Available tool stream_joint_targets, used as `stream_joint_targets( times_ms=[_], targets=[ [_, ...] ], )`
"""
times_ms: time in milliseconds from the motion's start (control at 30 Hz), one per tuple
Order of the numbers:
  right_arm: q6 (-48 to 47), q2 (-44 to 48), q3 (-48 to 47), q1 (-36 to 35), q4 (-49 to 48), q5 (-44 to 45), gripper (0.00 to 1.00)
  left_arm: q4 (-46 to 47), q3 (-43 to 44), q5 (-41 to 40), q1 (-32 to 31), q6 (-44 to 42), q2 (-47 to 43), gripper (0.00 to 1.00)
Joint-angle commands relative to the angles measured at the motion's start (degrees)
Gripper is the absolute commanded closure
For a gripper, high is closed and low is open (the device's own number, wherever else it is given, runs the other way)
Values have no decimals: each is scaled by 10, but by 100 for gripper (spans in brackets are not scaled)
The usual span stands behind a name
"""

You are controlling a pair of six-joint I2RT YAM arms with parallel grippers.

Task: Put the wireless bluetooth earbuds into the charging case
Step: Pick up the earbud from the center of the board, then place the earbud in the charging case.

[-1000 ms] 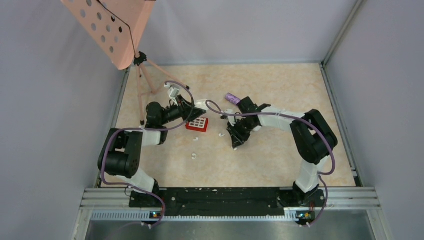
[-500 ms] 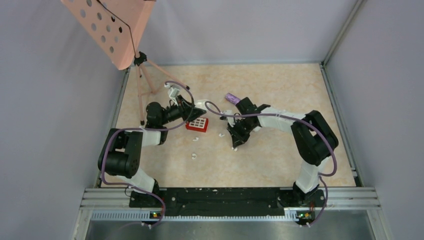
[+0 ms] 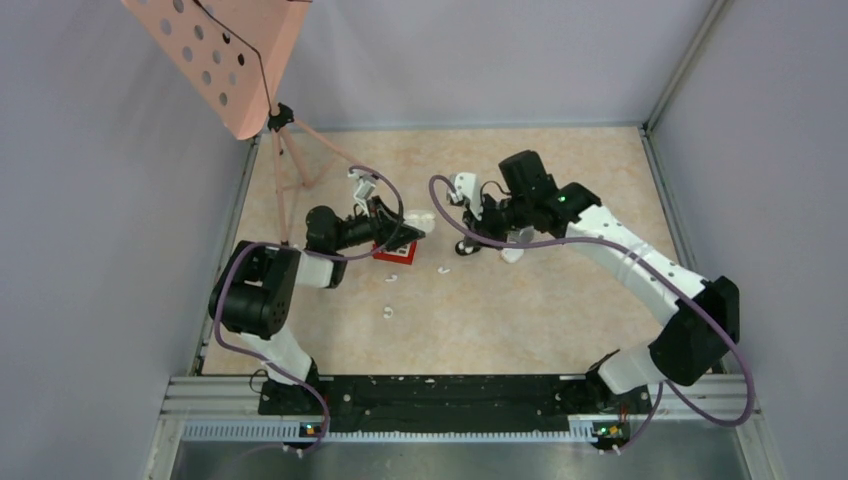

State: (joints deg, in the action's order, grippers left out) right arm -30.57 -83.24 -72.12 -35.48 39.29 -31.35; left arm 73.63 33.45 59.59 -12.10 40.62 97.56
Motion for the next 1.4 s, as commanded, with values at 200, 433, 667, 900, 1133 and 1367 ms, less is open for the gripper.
stream_joint_targets(
  times_ms=[200,433,667,900,1133,1367],
  targets=[
    [-31,-17,-167,-27,16,-17,100,12,43,61,-78,-38,-18,100],
    [-36,-31,-181,-59,13,6,100,-19,44,83,-100,-69,-47,100],
    [-44,-31,-169,-72,15,19,100,22,47,100,-104,-41,-52,100],
    [-47,-38,-167,-86,11,28,100,34,50,116,-104,-29,-52,100],
    [-52,-45,-163,-96,10,36,100,48,56,112,-104,-4,-51,100],
    [-61,-48,-159,-100,9,46,100,55,58,116,-104,3,-50,100]
  ],
)
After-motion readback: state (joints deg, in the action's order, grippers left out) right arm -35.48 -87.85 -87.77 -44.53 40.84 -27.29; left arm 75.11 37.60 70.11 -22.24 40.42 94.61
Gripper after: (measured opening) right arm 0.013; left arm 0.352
